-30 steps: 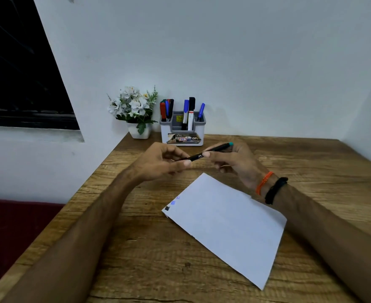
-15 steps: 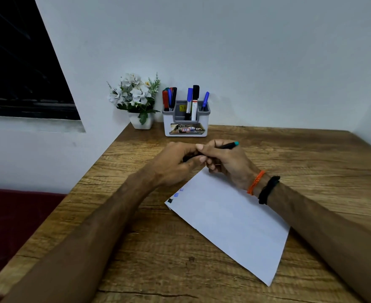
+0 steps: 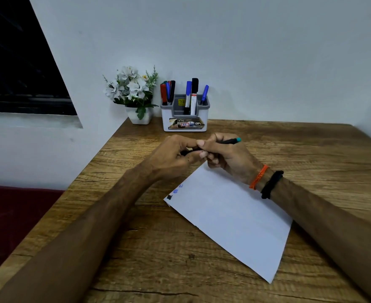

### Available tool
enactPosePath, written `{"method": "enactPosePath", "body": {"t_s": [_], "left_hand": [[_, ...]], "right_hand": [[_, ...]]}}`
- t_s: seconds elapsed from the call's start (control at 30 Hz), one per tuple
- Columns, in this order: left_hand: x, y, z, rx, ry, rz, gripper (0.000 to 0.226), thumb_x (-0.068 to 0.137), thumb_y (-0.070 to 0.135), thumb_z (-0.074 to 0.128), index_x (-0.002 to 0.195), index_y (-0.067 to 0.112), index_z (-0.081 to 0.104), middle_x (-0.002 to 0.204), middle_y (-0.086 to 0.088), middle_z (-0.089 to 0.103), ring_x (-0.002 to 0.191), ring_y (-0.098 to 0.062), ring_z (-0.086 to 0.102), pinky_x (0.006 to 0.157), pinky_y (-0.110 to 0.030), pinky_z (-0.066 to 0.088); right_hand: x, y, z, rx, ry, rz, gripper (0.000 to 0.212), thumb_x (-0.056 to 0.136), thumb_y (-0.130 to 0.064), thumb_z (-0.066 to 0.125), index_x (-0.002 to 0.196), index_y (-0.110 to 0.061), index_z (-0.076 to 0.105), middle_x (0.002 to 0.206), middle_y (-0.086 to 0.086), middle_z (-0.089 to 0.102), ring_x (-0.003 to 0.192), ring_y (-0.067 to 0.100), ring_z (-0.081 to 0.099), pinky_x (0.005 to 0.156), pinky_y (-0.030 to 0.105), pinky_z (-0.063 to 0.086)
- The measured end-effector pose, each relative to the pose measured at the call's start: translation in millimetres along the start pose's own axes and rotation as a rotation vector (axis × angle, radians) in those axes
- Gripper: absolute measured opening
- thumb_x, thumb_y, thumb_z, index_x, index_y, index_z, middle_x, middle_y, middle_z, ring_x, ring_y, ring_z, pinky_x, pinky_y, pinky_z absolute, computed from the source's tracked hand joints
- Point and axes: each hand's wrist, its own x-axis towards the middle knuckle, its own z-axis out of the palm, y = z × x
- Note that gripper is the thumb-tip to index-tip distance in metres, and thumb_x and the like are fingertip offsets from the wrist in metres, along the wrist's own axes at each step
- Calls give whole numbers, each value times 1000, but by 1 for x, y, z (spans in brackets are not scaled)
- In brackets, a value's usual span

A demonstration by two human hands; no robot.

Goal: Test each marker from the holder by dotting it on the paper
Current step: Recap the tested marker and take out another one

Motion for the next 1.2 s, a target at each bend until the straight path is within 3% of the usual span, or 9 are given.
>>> {"method": "enactPosePath", "body": {"t_s": [0.17,0.23,0.33,0.4,0.6,0.8,0.9,1.0,1.2], "left_hand": [[-4,-1,-1,29,9,-36,11,90,37,63,98,37,70,91,21,71,85,3,65,71,-18,49],[-5,0,-4,60,-21,-125,29,80,42,74,105,29,71,96,19,71,86,9,62,75,-22,48],[-8,3,-16,80,-149,-306,48,68,37,83,111,24,67,59,28,59,53,11,52,65,-21,39],[-10,3,-24,72,-259,-371,54,66,30,86,116,25,65,44,21,49,44,6,48,60,-20,36],[-12,1,-35,112,-402,-416,67,59,27,90,119,29,60,47,18,51,49,1,48,63,-23,38],[-12,7,-32,169,-424,-404,71,61,21,89,124,26,58,48,32,52,49,4,47,65,-21,34],[-12,4,-32,139,-425,-412,72,60,22,90,124,27,58,47,26,53,52,-4,45,64,-22,36],[-12,3,-32,133,-427,-422,73,59,23,91,123,23,58,45,22,52,48,4,48,64,-23,36],[-11,8,-32,128,-440,-447,73,60,19,90,125,23,57,46,30,52,47,11,50,65,-22,36]], "right_hand": [[-2,-4,-3,-42,0,-33,25,81,-15,74,58,-15,62,56,5,50,46,11,41,46,22,35],[-2,-3,-5,-79,40,-40,24,85,-12,73,62,-16,64,54,1,51,45,10,42,44,21,35],[-4,-5,-8,-92,140,-19,14,87,-14,69,73,-15,66,53,-3,52,41,7,42,40,19,33],[-6,-8,-10,-67,167,11,11,90,-13,62,81,-14,68,54,-2,54,41,8,45,40,18,33],[-17,-11,-2,-6,1,159,36,79,-23,48,97,-5,73,71,14,70,53,15,63,47,21,48],[-33,-5,14,-161,42,109,11,88,-12,69,83,-3,71,70,13,69,53,14,62,47,21,50],[-35,-5,21,-195,71,107,9,91,-2,62,88,1,70,64,11,66,49,15,61,44,22,49],[-37,-4,25,-160,63,145,20,93,2,52,93,4,73,71,19,70,56,21,69,47,25,54],[-37,0,28,-283,28,126,5,86,4,68,88,6,72,70,16,71,57,20,70,55,28,60]]}}
